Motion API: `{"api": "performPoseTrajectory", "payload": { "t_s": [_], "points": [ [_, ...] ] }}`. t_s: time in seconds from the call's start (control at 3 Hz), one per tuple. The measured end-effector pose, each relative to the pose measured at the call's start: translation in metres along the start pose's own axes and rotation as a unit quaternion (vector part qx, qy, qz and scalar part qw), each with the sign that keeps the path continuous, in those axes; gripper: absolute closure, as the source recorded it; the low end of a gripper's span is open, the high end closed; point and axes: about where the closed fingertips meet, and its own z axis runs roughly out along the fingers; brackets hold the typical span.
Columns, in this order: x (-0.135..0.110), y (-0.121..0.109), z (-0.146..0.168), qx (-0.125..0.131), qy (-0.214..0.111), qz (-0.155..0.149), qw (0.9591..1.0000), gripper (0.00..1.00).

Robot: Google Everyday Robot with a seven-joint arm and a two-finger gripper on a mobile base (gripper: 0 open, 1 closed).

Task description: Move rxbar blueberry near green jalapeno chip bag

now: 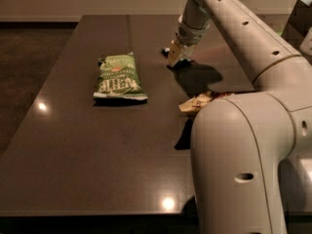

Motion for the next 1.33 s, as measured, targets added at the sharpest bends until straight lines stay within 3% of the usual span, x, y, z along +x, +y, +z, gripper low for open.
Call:
{"api": "performPoseTrajectory", "payload": {
  "t_s": [0.33,0.67,1.0,1.33],
  "points": [
    [-0.002,0.002,-0.005,-0.006,-0.002,-0.007,1.0,0.71],
    [-0.004,0.015,-0.022,-0.012,-0.006,-0.035,0.9993,0.94],
    [-0.005,0.053,-0.048,-0.038,-0.016,-0.09,0.9951,1.0],
    [-0.001,0.109,-0.067,-0.076,-0.021,-0.154,0.9848,1.0]
  ]
}}
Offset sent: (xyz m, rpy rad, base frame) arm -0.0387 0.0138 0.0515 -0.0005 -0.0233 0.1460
